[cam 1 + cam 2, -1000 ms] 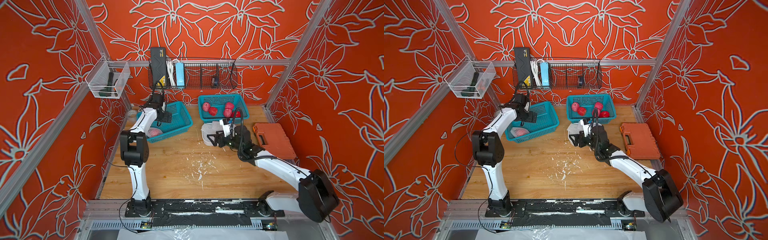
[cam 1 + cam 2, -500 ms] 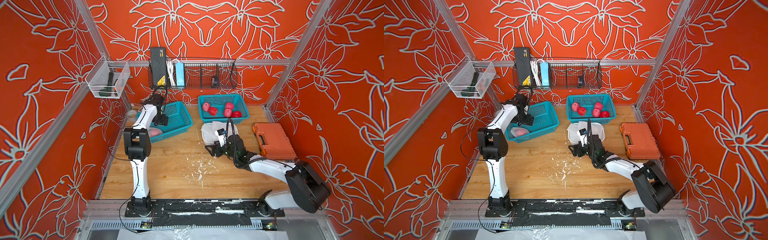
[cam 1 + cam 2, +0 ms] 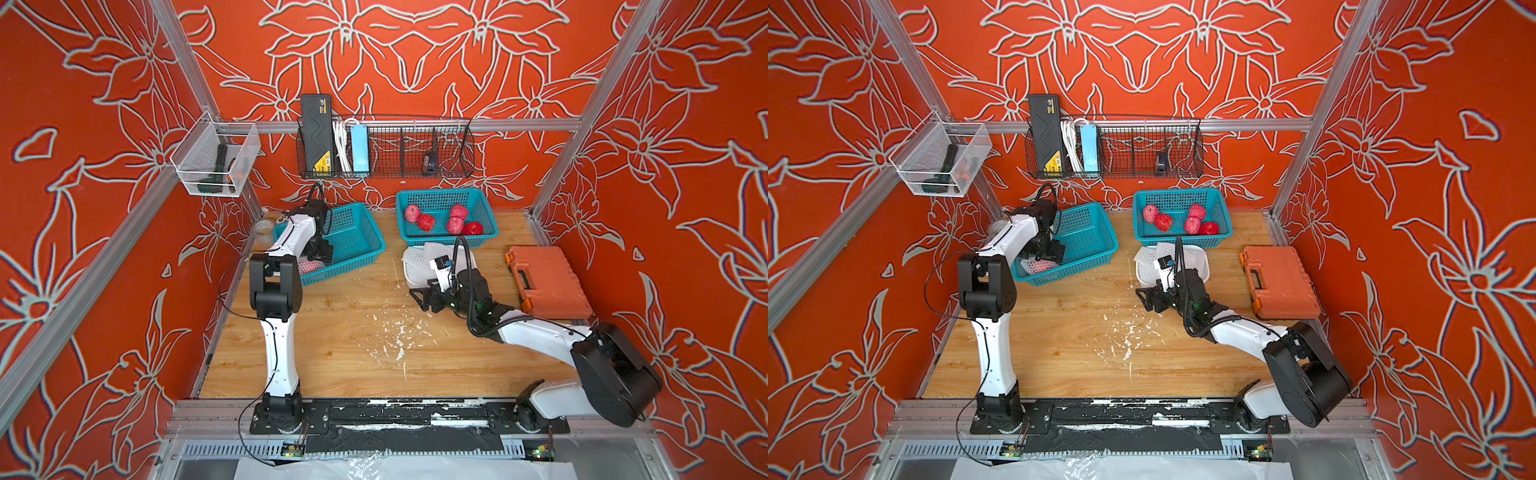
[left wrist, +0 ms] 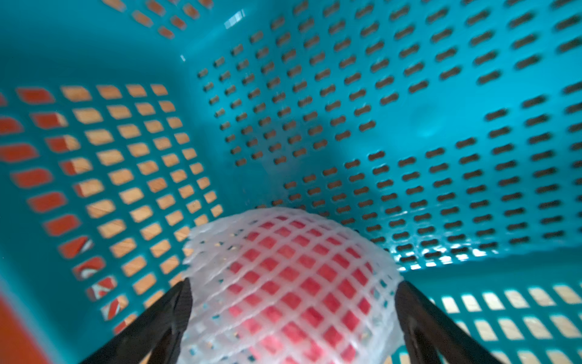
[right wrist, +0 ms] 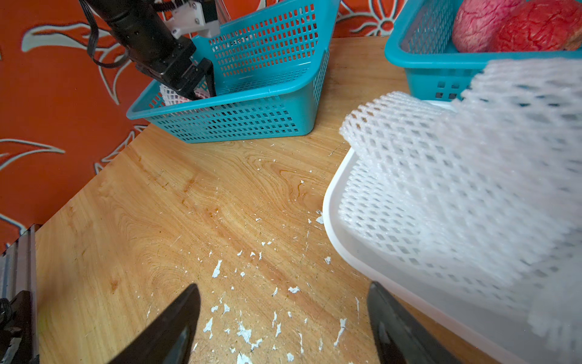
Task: Remove foam nets from apples
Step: Pick up the apple from the basket.
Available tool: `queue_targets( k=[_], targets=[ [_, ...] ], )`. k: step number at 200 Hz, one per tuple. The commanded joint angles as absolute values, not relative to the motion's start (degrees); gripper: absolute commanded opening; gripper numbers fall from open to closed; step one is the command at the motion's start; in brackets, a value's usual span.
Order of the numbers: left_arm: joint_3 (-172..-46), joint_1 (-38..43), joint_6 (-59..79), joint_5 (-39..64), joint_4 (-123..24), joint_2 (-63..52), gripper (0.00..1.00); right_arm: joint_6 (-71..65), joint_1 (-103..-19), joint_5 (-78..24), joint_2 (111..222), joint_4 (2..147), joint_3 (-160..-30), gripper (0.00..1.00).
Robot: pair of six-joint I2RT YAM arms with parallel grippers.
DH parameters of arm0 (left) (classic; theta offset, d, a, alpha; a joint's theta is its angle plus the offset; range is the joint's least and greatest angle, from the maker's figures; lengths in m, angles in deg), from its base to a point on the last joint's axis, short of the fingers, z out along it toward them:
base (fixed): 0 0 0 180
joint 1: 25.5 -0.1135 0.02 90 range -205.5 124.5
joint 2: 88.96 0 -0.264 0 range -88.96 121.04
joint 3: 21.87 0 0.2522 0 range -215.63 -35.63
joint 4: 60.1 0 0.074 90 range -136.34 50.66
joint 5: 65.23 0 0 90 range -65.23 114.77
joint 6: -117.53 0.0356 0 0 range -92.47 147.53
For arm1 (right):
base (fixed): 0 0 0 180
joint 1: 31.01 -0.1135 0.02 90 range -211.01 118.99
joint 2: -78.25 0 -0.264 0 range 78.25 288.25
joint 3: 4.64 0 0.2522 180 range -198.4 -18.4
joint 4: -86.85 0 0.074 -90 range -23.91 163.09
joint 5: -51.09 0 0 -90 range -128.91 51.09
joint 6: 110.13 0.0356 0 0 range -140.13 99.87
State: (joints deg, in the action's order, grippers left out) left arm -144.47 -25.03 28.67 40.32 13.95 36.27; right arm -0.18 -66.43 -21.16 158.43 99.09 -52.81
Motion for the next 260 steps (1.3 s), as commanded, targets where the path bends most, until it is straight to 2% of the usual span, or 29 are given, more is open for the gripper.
queue_targets(
  k=[1, 85, 147, 190, 216, 242, 260],
  targets=[
    [-143.08, -24.98, 26.98, 40.99, 13.44, 36.9, 0.98, -0.44, -66.87, -22.07, 157.79, 100.64, -52.15, 0.83],
    [-138.85, -25.02, 26.25, 39.55, 9.29, 38.5, 0.96, -0.37, -66.87, -22.92, 158.4, 100.41, -52.33, 0.83],
    [-137.32, -24.86, 25.95, 37.43, 6.24, 36.58, 0.77, -0.35, -66.87, -23.56, 158.41, 100.09, -52.32, 0.83],
    [-138.46, -24.8, 26.03, 36.81, 6.48, 35.83, 0.68, -0.44, -66.87, -24.13, 158.39, 99.55, -52.5, 0.83],
    [-139.11, -24.8, 26.21, 36.86, 6.65, 35.17, 0.65, -0.44, -66.87, -24.41, 158.58, 99.2, -52.68, 0.83],
    [-140.24, -24.71, 26.25, 36.82, 6.99, 34.62, 0.58, -0.35, -66.87, -24.68, 158.63, 99.05, -52.77, 0.83],
    [-141.21, -24.46, 26.3, 37.4, 7.6, 34.03, 0.57, -0.36, -66.87, -24.85, 158.6, 98.78, -52.9, 0.83]
  ],
)
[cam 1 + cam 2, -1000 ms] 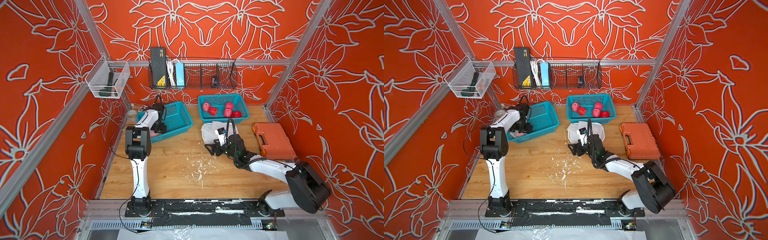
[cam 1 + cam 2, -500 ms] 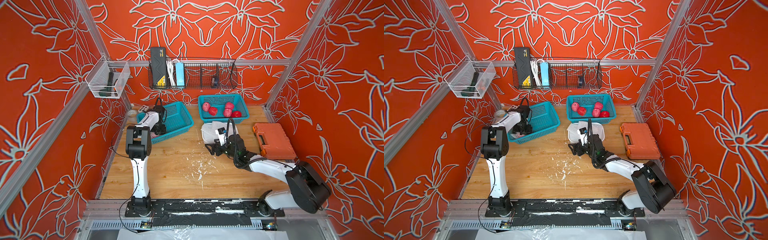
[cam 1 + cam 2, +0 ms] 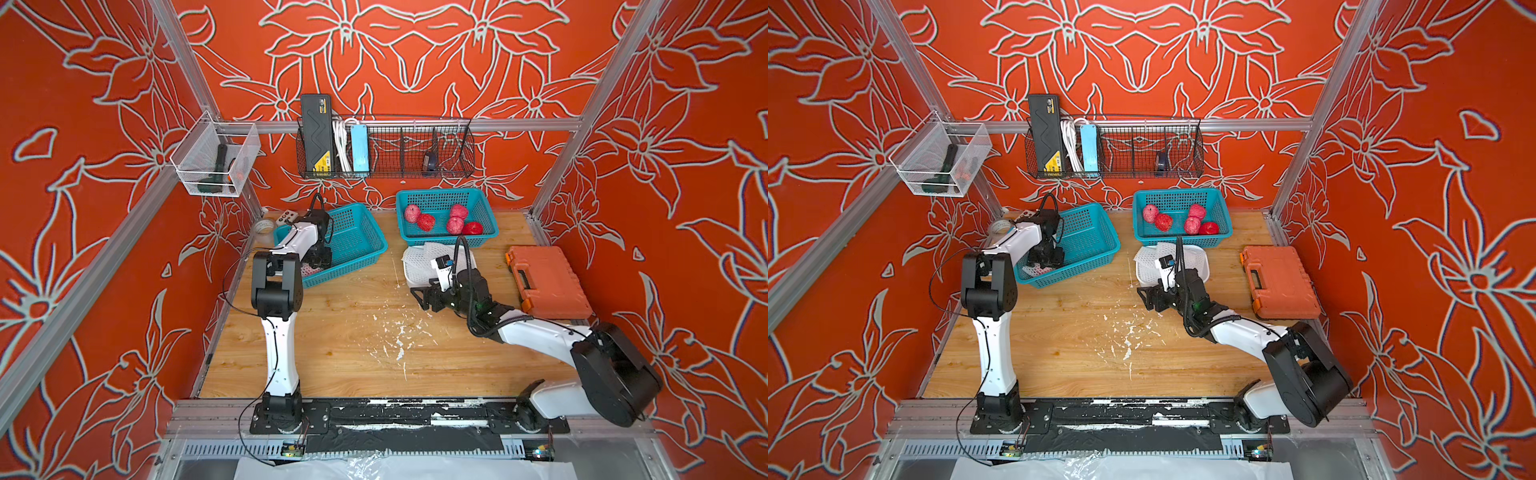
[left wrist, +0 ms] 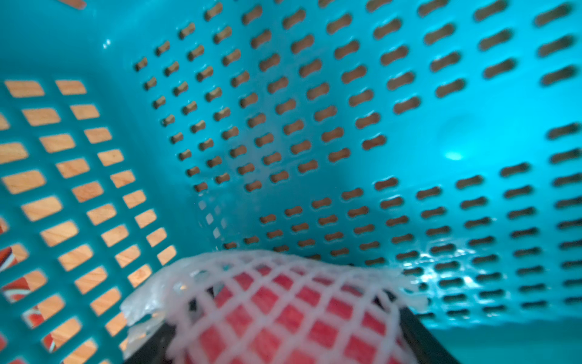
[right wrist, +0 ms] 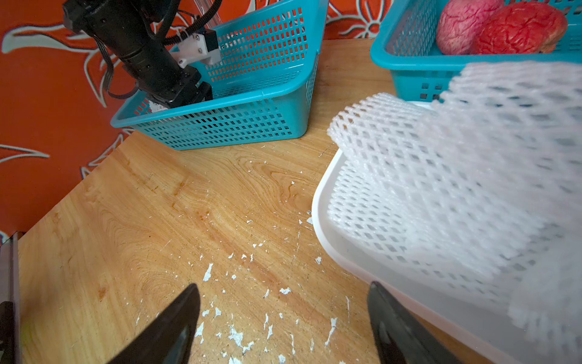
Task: Remove foam nets from apples
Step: Pick up the apple from the basket, then place the apple at the center of the board.
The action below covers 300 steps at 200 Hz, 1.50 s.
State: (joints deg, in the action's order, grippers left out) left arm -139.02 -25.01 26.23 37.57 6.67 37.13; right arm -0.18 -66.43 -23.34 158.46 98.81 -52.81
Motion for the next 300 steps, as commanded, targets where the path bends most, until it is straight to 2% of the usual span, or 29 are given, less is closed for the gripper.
queue_targets(
  k=[1, 97, 133, 169, 202, 258, 285, 300],
  targets=[
    [-141.29, -24.45, 26.3, 37.42, 7.61, 33.97, 0.57, -0.36, -66.87, -24.85, 158.64, 98.81, -52.87, 0.83],
    [-147.82, -18.71, 25.99, 39.76, 9.43, 27.57, 0.56, -1.23, -66.89, -26.49, 156.96, 97.81, -52.62, 0.83],
    [-143.73, -13.83, 23.76, 37.15, 4.36, 19.93, 0.56, -2.37, -66.84, -28.85, 155.06, 97.63, -51.84, 0.83],
    [-134.76, -1.26, 22.65, 40.0, -1.34, 12.32, 0.56, -3.78, -66.79, -33.5, 150.51, 98.67, -48.96, 0.83],
    [-117.1, 8.13, 20.89, 37.96, -12.93, 3.4, 0.56, -5.79, -66.79, -39.51, 144.17, 99.49, -45.29, 0.83],
    [-83.2, 15.4, 22.25, 30.29, -46.64, -10.12, 0.58, -7.2, -66.79, -43.46, 137.18, 104.47, -39.79, 0.83],
    [-75.78, 16.03, 23.95, 27.75, -57.5, -10.38, 0.59, -7.47, -66.85, -42.44, 139.13, 104.92, -40.29, 0.83],
    [-75.86, 16.29, 24.93, 27.73, -58.01, -8.0, 0.6, -7.47, -66.82, -41.71, 140.61, 105.31, -40.79, 0.83]
  ],
)
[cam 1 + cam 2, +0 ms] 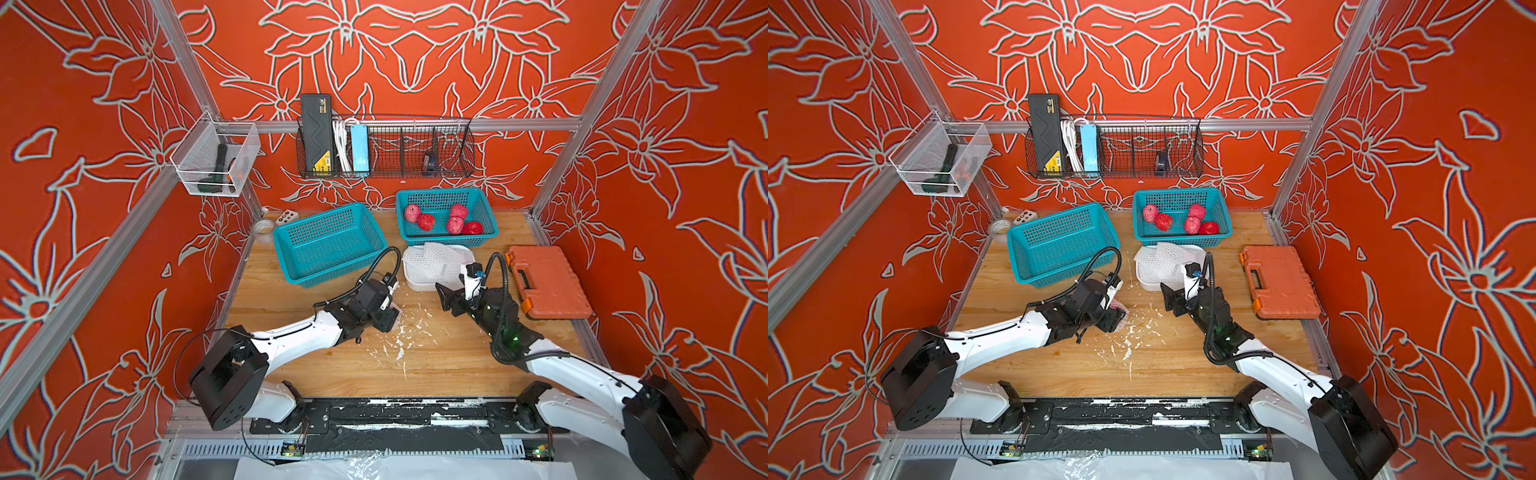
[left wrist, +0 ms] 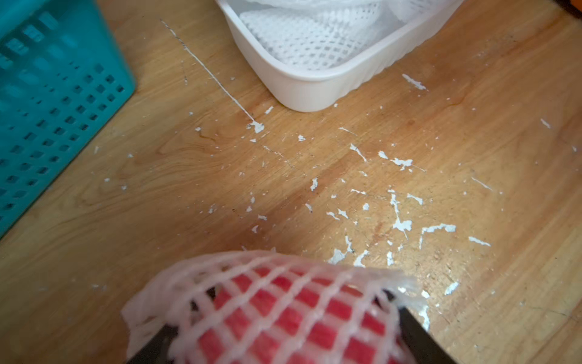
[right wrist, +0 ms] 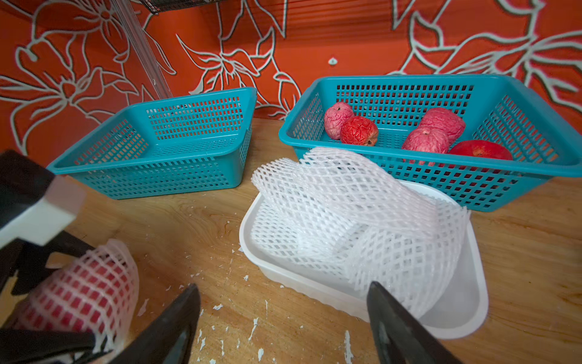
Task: Remove foam nets from apples
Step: Place the apple at the center of the board.
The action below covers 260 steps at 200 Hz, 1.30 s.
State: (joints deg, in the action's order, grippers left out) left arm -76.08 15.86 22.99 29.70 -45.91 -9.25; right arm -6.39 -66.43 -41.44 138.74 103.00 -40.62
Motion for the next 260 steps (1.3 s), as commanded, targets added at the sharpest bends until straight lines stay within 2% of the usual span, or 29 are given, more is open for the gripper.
queue_targets(
  k=[1, 22, 51, 84, 107, 111, 114, 171, 193, 220, 238, 260],
  targets=[
    [-75.92, 16.31, 25.0, 27.83, -57.93, -7.87, 0.6, -7.52, -66.85, -41.68, 140.72, 105.33, -40.8, 0.83],
    [-75.93, 17.0, 26.75, 29.24, -58.35, -4.84, 0.63, -7.73, -66.82, -41.0, 141.85, 105.43, -41.2, 0.83],
    [-74.47, 17.22, 28.44, 29.37, -61.4, -2.96, 0.72, -8.0, -66.84, -39.92, 143.02, 105.7, -41.86, 0.83],
    [-72.58, 17.21, 28.32, 28.93, -65.84, -1.79, 0.74, -8.24, -66.85, -39.2, 143.72, 106.32, -42.0, 0.83],
    [-72.88, 17.23, 28.54, 28.79, -66.39, -0.32, 0.84, -8.6, -66.84, -39.05, 144.2, 105.94, -42.43, 0.83],
    [-72.96, 17.22, 28.49, 28.97, -66.3, -0.11, 0.95, -8.65, -66.8, -39.01, 144.18, 106.0, -42.48, 0.83],
    [-72.94, 17.22, 28.56, 28.87, -66.36, 0.02, 0.98, -8.68, -66.86, -39.05, 144.2, 105.98, -42.48, 0.83],
    [-73.09, 17.2, 28.2, 27.7, -64.31, -4.32, 0.98, -8.88, -66.86, -36.24, 142.74, 100.69, -46.01, 0.84],
    [-72.92, 17.26, 27.05, 29.73, -63.31, -9.59, 0.98, -9.18, -66.87, -31.62, 142.89, 94.89, -50.31, 0.86],
    [-69.84, 16.57, 23.59, 35.35, -64.7, -18.81, 0.98, -11.74, -66.96, -21.26, 146.09, 84.83, -58.28, 0.86],
    [-65.09, 12.85, 17.36, 37.36, -67.15, -26.65, 0.98, -10.95, -66.96, -18.24, 149.18, 77.6, -64.17, 0.87],
    [-59.53, 2.36, 9.05, 29.33, -69.33, -34.25, 0.98, -10.97, -67.86, -14.46, 154.29, 70.32, -70.83, 0.87]
  ],
)
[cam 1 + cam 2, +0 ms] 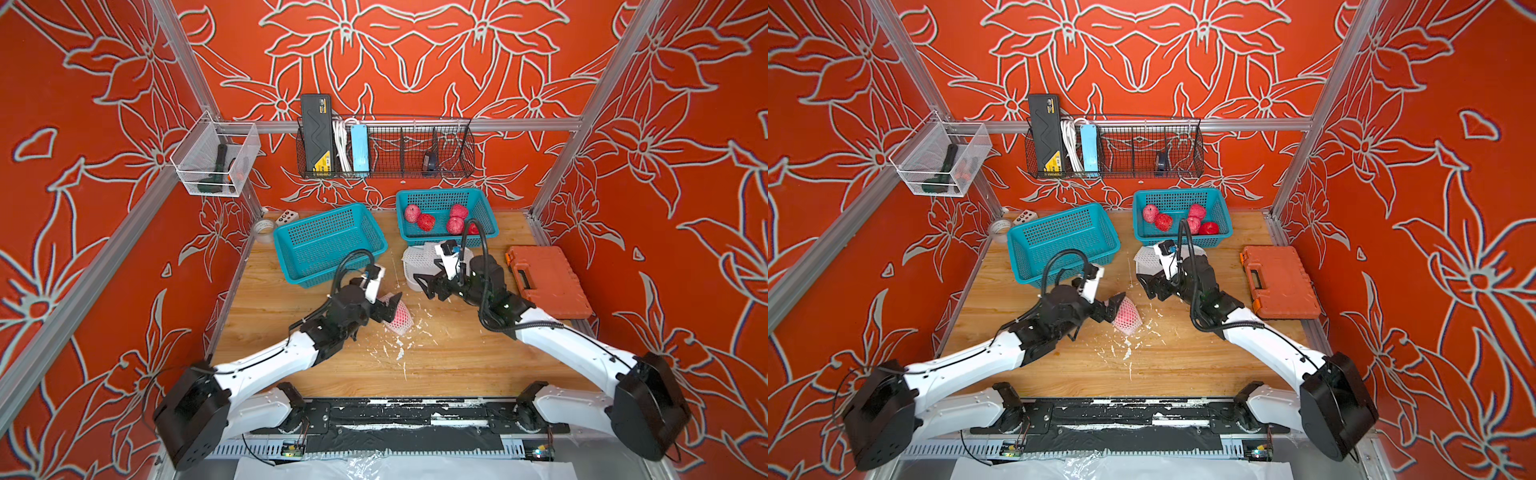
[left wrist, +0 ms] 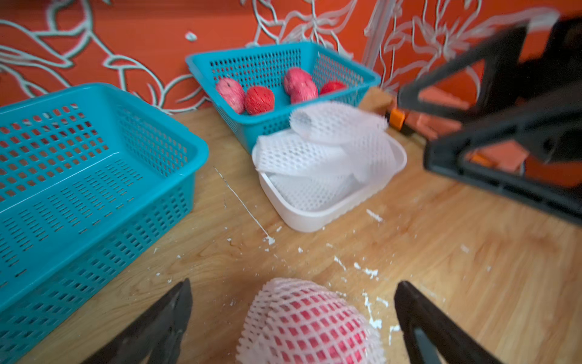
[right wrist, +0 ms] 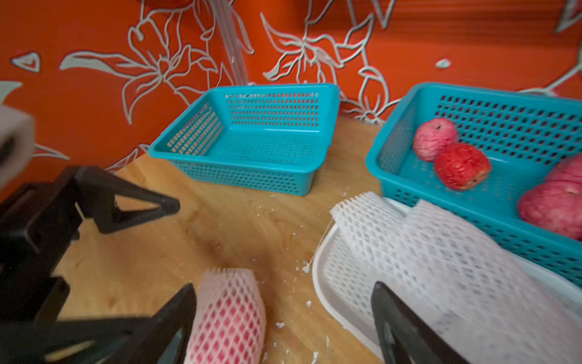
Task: Remove foam nets from apples
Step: Place the apple at the center of the board, then remove the foam net from the apple.
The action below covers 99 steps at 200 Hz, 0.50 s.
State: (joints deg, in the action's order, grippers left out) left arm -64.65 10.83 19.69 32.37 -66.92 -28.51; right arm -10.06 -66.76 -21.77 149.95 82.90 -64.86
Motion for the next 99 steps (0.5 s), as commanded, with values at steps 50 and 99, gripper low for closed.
queue_targets(
  k=[50, 99],
  targets=[
    [-50.88, -6.51, -0.46, 25.11, -71.79, -37.92, 0.98, -15.56, -75.01, -23.25, 170.26, 46.81, -90.89, 0.87],
    [-48.92, -6.52, -0.64, 21.89, -70.93, -37.26, 0.98, -14.6, -80.43, -35.69, 182.8, 31.85, -104.82, 0.9]
  ],
)
